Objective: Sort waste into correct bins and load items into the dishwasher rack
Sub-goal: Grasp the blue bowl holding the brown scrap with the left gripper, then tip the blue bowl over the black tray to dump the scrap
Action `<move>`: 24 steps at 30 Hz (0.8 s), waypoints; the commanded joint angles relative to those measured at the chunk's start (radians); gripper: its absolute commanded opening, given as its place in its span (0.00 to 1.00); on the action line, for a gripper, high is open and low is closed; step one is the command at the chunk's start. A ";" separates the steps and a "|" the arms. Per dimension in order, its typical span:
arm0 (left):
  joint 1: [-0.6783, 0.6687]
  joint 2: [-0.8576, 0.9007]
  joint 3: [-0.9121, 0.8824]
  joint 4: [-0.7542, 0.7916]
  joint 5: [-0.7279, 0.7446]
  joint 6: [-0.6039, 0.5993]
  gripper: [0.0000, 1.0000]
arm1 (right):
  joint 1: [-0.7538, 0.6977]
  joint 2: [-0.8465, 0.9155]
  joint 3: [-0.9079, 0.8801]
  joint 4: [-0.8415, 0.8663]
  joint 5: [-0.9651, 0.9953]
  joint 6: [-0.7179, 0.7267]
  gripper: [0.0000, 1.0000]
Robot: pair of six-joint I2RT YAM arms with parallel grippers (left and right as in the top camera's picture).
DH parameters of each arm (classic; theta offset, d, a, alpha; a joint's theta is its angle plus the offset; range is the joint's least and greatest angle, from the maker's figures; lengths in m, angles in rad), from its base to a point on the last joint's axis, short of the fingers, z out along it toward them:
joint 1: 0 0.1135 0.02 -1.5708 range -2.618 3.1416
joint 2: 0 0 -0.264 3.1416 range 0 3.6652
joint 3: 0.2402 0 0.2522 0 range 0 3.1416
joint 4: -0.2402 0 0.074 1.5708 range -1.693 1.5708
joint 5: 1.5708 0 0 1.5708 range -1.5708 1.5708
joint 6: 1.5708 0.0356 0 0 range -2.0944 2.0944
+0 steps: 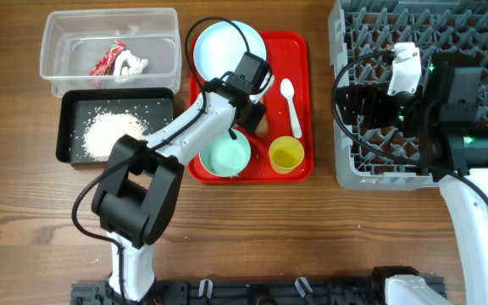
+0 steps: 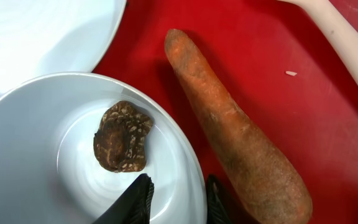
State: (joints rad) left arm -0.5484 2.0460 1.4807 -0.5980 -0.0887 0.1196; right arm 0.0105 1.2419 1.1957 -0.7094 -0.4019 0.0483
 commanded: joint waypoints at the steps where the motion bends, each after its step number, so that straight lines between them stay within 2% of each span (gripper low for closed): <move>1: 0.003 0.043 0.011 0.005 0.001 0.007 0.29 | 0.002 0.011 0.019 0.005 0.014 0.004 1.00; 8: 0.003 0.052 0.011 0.005 0.001 0.007 0.27 | 0.002 0.011 0.019 0.005 0.014 0.004 1.00; 11: 0.003 0.052 0.011 0.008 0.001 0.007 0.19 | 0.002 0.011 0.019 0.005 0.014 0.004 1.00; 14: 0.003 0.052 0.011 0.016 0.001 0.007 0.04 | 0.002 0.011 0.019 0.005 0.014 0.004 1.00; 19: 0.003 0.017 0.012 0.019 0.001 0.003 0.04 | 0.002 0.011 0.019 0.004 0.014 0.005 1.00; 24: 0.003 -0.092 0.012 0.019 0.001 -0.076 0.04 | 0.002 0.011 0.019 0.004 0.014 0.005 1.00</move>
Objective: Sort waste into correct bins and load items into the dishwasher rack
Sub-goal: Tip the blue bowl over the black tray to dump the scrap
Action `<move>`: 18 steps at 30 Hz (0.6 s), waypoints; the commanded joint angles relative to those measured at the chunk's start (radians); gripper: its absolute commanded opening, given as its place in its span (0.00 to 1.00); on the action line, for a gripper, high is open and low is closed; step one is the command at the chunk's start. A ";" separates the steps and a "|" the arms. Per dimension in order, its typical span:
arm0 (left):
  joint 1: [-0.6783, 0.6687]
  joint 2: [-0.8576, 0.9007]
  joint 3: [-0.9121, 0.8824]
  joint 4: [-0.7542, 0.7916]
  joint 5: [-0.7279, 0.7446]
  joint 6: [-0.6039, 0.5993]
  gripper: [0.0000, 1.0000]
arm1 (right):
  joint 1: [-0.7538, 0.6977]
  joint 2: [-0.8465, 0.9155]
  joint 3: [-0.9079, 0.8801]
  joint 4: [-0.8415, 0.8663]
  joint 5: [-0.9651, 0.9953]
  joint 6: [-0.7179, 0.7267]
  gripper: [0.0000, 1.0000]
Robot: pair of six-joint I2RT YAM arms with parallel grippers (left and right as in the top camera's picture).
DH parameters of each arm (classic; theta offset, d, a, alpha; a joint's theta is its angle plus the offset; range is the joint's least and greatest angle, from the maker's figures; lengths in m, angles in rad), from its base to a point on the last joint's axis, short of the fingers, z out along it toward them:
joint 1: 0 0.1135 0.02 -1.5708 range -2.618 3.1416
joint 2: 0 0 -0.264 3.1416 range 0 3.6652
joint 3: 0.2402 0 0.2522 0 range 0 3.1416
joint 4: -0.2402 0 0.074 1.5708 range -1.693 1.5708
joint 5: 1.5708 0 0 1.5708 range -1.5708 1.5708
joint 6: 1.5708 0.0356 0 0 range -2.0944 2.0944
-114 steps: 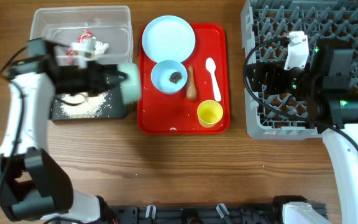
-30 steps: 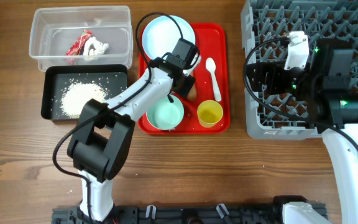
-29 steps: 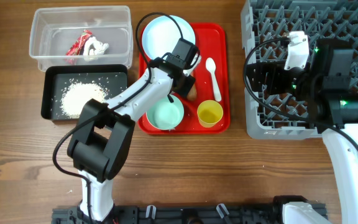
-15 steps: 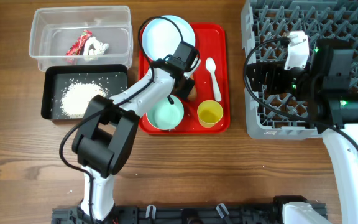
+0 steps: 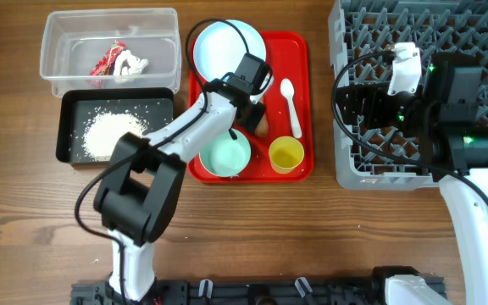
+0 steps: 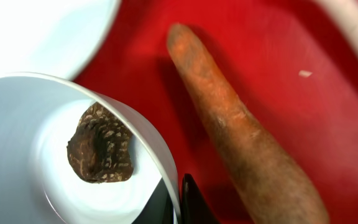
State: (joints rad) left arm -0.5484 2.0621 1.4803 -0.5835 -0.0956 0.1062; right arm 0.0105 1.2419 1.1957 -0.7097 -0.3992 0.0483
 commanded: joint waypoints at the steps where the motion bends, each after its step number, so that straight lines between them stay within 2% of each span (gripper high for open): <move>1: 0.003 -0.146 0.013 0.005 0.008 -0.080 0.04 | 0.002 0.011 0.019 0.005 0.011 0.004 1.00; 5: 0.013 -0.265 0.013 -0.014 0.008 -0.197 0.04 | 0.002 0.011 0.019 0.005 0.011 0.005 1.00; 9: 0.097 -0.369 0.013 -0.138 0.053 -0.401 0.04 | 0.002 0.011 0.019 -0.005 0.011 0.005 0.99; 14: 0.354 -0.405 0.011 -0.283 0.424 -0.395 0.04 | 0.002 0.011 0.019 -0.016 0.011 0.004 1.00; 18: 0.607 -0.386 -0.003 -0.332 0.854 -0.217 0.04 | 0.002 0.011 0.019 -0.016 0.011 0.005 1.00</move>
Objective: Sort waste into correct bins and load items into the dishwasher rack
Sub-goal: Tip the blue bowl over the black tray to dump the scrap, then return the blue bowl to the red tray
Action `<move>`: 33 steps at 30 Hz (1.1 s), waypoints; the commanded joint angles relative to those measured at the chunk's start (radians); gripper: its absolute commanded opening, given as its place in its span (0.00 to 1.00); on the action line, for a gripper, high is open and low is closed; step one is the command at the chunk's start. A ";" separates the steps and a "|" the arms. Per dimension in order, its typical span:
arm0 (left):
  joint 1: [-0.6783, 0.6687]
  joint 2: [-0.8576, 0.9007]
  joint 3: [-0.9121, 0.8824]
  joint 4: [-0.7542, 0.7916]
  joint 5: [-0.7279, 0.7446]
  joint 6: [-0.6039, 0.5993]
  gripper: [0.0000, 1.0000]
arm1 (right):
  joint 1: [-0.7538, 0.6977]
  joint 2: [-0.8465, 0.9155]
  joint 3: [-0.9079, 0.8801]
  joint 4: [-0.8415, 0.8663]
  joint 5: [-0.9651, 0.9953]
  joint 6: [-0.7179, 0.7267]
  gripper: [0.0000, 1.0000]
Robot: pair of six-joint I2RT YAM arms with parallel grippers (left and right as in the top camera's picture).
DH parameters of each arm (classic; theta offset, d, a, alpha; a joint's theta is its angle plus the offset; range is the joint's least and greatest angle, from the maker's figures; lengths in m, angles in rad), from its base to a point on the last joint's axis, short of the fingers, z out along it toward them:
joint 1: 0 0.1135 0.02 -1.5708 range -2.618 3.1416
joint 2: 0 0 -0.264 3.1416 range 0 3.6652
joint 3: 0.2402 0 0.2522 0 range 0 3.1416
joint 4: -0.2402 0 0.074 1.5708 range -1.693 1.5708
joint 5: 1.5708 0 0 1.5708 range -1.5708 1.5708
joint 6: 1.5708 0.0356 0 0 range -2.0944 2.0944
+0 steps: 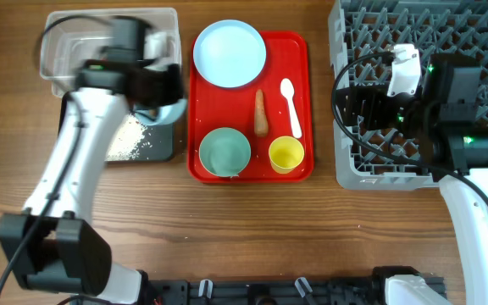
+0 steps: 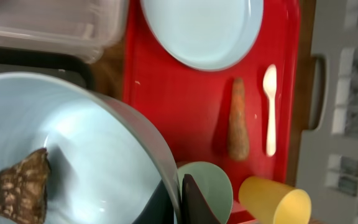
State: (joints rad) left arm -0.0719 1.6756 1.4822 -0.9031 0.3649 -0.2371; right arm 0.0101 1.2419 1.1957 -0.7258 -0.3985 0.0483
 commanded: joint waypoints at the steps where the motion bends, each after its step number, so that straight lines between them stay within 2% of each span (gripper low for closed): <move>1: 0.170 0.000 -0.015 -0.010 0.476 0.167 0.04 | 0.003 0.011 0.019 0.000 0.010 0.005 1.00; 4: 0.293 0.001 -0.069 0.002 0.731 0.289 0.04 | 0.003 0.011 0.019 0.000 0.010 0.006 1.00; 7: 0.396 0.011 -0.143 0.011 0.840 0.367 0.04 | 0.003 0.011 0.019 -0.001 0.010 0.008 1.00; 10: 0.480 0.028 -0.225 0.068 0.929 0.369 0.04 | 0.003 0.011 0.019 -0.005 0.010 0.008 1.00; 13: 0.559 0.061 -0.292 0.134 1.116 0.369 0.04 | 0.003 0.011 0.019 -0.005 0.010 0.008 1.00; 15: 0.587 0.087 -0.295 0.135 1.191 0.369 0.04 | 0.003 0.011 0.019 -0.005 0.010 0.008 1.00; 25: 0.638 0.154 -0.295 0.171 1.212 0.326 0.04 | 0.003 0.011 0.019 -0.005 0.010 0.008 1.00; 27: 0.645 0.154 -0.295 0.171 1.212 0.262 0.04 | 0.003 0.011 0.019 -0.006 0.010 0.008 1.00; 29: 0.644 0.153 -0.295 0.171 1.212 0.127 0.04 | 0.003 0.011 0.019 -0.007 0.010 0.008 1.00; 33: 0.644 0.151 -0.294 0.214 1.205 0.116 0.04 | 0.003 0.011 0.019 -0.006 0.010 0.008 1.00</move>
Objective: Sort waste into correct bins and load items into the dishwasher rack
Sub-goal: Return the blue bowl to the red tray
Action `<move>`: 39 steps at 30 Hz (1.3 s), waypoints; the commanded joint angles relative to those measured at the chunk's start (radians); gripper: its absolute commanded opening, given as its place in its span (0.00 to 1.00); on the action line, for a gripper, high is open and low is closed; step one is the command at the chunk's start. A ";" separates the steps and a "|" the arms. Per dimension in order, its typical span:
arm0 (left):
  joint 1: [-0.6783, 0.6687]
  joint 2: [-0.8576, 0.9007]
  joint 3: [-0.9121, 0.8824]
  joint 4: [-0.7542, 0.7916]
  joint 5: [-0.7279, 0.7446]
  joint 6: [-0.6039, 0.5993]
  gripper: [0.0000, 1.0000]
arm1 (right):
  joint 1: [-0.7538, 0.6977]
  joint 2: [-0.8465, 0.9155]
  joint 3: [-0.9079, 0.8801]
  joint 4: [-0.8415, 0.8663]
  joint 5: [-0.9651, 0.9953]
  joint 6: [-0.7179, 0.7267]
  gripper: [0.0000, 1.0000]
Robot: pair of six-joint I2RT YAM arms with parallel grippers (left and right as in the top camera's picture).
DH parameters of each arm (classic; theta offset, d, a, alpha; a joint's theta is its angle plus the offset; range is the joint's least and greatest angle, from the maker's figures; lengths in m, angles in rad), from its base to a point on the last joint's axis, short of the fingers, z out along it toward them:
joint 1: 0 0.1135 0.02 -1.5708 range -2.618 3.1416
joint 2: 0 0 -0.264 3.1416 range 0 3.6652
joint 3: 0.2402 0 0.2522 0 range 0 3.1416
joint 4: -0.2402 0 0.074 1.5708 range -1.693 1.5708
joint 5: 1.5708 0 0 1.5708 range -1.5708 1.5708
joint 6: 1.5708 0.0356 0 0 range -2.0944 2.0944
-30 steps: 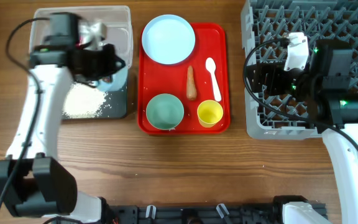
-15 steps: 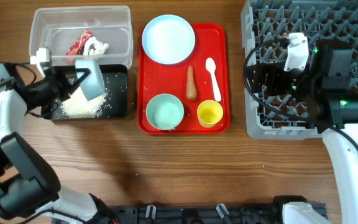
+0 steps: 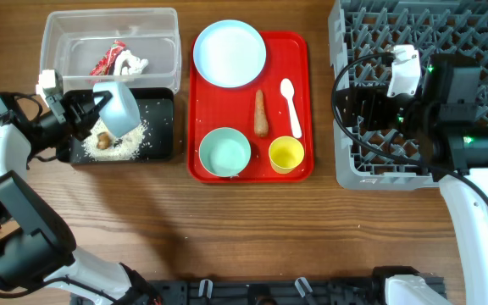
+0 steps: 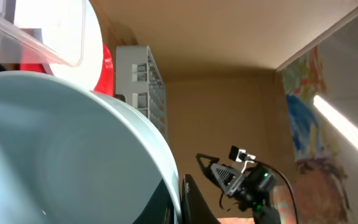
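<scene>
My left gripper (image 3: 97, 109) is shut on the rim of a light blue bowl (image 3: 118, 105). The bowl is tipped on its side over the black tray (image 3: 161, 127) of white rice. A brown food lump (image 3: 102, 141) lies on the rice under the bowl. In the left wrist view the bowl (image 4: 61, 155) shows no contents, and my fingers (image 4: 189, 202) pinch its rim. A carrot (image 3: 261, 113), white spoon (image 3: 288, 96), plate (image 3: 230, 52), green bowl (image 3: 224, 152) and yellow cup (image 3: 286, 154) are on the red tray (image 3: 302, 51). My right gripper (image 3: 358, 106) hangs over the grey dishwasher rack (image 3: 371, 174).
A clear bin (image 3: 58, 25) holding wrappers stands behind the black tray at the far left. The rack takes up the right side of the table. Bare wood runs along the front.
The bowl was upright over the black tray with the brown lump inside. Now it is tipped on its side, the lump lies on the rice, and my left arm reaches in from the far left.
My left gripper stood open astride the bowl's rim on the red tray, the lump inside. Then it was shut on the rim. Then the bowl was over the black tray. Now the bowl is tipped and the lump is in that tray. The right arm stayed still.
</scene>
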State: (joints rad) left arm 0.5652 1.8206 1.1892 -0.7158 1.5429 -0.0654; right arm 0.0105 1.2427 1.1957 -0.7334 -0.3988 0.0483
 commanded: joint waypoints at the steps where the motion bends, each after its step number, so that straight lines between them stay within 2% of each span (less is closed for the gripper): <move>1: 0.001 0.006 0.002 0.033 0.027 -0.055 0.04 | 0.002 0.010 0.019 0.002 0.011 0.007 1.00; 5: -0.068 -0.027 0.061 0.048 0.002 -0.055 0.04 | 0.002 0.010 0.019 0.004 0.011 0.007 1.00; 9: -0.234 -0.104 0.182 0.051 -0.303 -0.101 0.04 | 0.002 0.011 0.019 0.007 0.011 0.008 1.00; 16: -0.752 -0.129 0.249 0.112 -1.207 -0.100 0.04 | 0.002 0.010 0.019 0.007 0.011 0.007 1.00; 17: -0.859 -0.109 0.249 0.111 -1.388 -0.100 0.04 | 0.002 0.010 0.019 0.006 0.011 0.007 1.00; 22: -1.094 -0.003 0.249 0.129 -1.809 -0.100 0.04 | 0.002 0.010 0.019 0.006 0.011 0.008 1.00; 24: -1.126 0.046 0.249 0.135 -1.874 -0.100 0.04 | 0.002 0.010 0.019 0.006 0.011 0.008 1.00; 30: -1.137 0.178 0.249 0.179 -1.872 -0.101 0.04 | 0.002 0.010 0.019 0.003 0.011 0.007 1.00; 37: -1.138 0.198 0.249 0.178 -1.780 -0.100 0.04 | 0.002 0.010 0.019 0.003 0.011 0.007 1.00; 38: -1.138 0.198 0.249 0.178 -1.771 -0.100 0.05 | 0.002 0.010 0.019 0.003 0.011 0.007 1.00; 39: -1.138 0.198 0.249 0.175 -1.760 -0.101 0.10 | 0.002 0.010 0.019 0.003 0.011 0.007 1.00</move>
State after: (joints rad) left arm -0.5694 2.0178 1.4391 -0.5419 -0.2520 -0.1627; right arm 0.0105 1.2427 1.1957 -0.7330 -0.3988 0.0486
